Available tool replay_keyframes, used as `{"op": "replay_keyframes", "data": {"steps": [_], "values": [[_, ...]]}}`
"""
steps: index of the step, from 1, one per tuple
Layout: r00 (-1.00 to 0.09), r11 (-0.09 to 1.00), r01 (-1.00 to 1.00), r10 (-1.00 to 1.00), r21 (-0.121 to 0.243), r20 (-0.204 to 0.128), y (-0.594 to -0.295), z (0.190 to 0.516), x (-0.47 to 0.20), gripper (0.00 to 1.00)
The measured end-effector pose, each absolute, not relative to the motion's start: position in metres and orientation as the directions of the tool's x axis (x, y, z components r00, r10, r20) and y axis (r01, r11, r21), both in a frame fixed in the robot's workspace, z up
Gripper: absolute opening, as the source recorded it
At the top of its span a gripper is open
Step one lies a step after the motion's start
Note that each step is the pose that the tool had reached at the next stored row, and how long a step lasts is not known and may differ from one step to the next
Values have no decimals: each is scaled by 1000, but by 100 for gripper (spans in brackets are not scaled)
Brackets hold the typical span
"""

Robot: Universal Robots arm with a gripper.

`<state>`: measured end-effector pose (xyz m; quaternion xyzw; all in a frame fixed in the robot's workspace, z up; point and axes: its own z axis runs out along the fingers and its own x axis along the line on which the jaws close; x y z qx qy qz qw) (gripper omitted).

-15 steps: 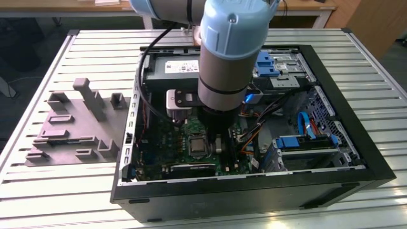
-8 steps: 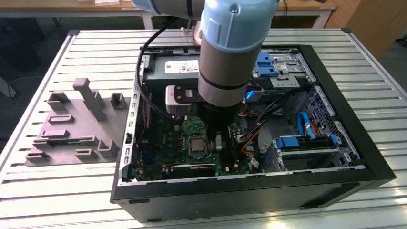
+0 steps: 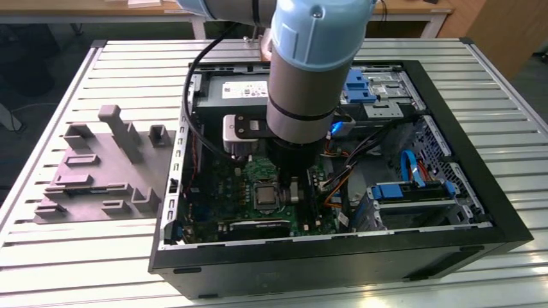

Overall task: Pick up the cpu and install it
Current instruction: 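Install the first cpu locking lever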

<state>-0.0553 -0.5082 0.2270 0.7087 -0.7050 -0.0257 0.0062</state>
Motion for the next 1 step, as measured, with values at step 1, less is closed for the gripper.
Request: {"op": "replay_keyframes", "data": {"steps": [1], "values": [[5, -6, -999, -1000, 46, -28, -508, 227, -55, 11]]}}
